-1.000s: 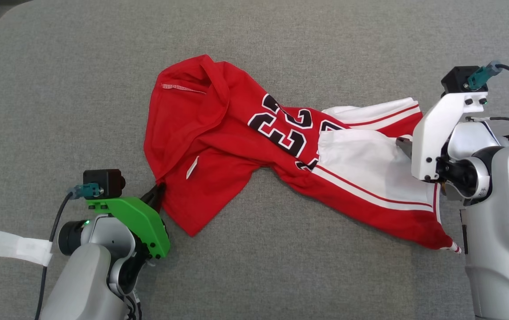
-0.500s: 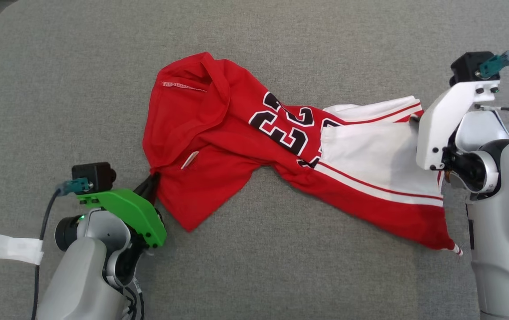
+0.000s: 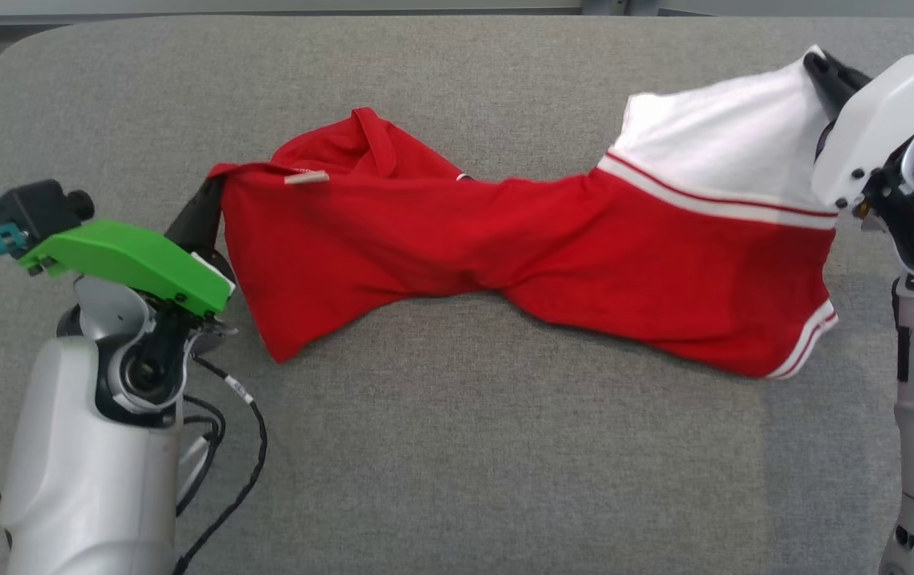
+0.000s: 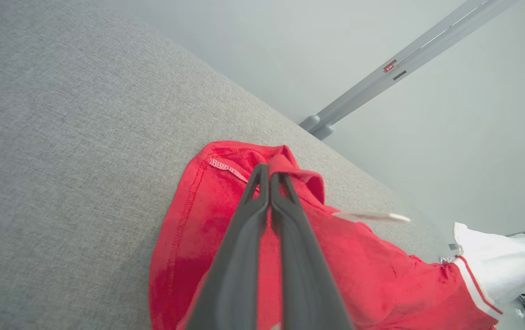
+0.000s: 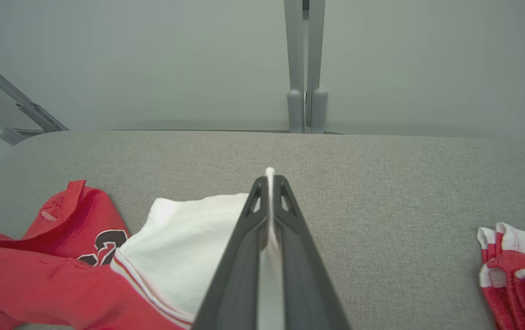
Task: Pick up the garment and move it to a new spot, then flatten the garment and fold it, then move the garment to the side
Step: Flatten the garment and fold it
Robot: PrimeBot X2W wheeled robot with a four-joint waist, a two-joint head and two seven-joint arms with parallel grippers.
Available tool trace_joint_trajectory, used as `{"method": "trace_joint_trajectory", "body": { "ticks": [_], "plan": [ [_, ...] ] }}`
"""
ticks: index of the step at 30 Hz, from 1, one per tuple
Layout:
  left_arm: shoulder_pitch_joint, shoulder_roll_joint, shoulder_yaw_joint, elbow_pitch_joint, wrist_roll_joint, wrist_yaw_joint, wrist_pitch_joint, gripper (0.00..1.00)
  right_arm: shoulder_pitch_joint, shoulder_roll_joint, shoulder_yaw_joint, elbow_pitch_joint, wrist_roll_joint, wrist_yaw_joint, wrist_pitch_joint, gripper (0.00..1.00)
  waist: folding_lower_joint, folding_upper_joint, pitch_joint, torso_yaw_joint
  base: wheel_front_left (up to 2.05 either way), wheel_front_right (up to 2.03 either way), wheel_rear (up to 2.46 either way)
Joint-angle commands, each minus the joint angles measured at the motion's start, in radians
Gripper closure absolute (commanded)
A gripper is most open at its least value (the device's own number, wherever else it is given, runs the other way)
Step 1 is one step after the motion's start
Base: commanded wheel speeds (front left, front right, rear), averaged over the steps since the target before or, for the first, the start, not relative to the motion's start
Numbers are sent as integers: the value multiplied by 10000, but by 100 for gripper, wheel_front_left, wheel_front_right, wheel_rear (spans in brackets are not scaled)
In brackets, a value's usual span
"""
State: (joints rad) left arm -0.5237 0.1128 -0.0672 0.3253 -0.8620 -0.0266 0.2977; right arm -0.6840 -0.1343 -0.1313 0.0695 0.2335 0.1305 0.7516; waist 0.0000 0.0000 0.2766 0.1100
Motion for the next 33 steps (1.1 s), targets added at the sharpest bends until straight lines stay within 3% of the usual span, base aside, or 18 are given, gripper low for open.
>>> {"method": "trace_joint_trajectory", "body": {
  "ticks": [1,9,14,19,23,28,33],
  "plan": [
    [-474,108,331,-349,-428,237,325,100,-488,-234,41,8,233,2,-460,100,0,0,-92,-172,0,0,0],
    [-2003,-14,1168,-1130,-1656,1170,1289,100,-1879,-743,478,306,810,2,-955,100,0,0,492,-468,0,0,0],
    [-4027,151,1618,-1401,-2153,1944,1701,100,-3646,-1263,1358,862,291,2,-1649,100,0,0,1728,-782,0,0,0],
    [-6429,463,1673,-1408,-1810,2204,1426,100,-5954,-1523,2016,1841,-424,-2,-3085,100,0,0,3120,-1173,0,0,0],
    [-8106,519,1732,-1103,-1529,2053,735,100,-7677,-1628,2260,2846,-1036,-2,-4129,100,0,0,3851,-1341,0,0,0],
    [-9923,764,1795,-503,-996,1891,-342,100,-9345,-1385,1781,3782,-1961,-3,-5575,100,0,0,4274,-1580,0,0,0],
    [-11285,743,1852,-211,-814,1159,-1562,100,-10611,-1119,981,4452,-3076,-8,-7298,100,0,0,4365,-1708,0,0,0]
  ]
}}
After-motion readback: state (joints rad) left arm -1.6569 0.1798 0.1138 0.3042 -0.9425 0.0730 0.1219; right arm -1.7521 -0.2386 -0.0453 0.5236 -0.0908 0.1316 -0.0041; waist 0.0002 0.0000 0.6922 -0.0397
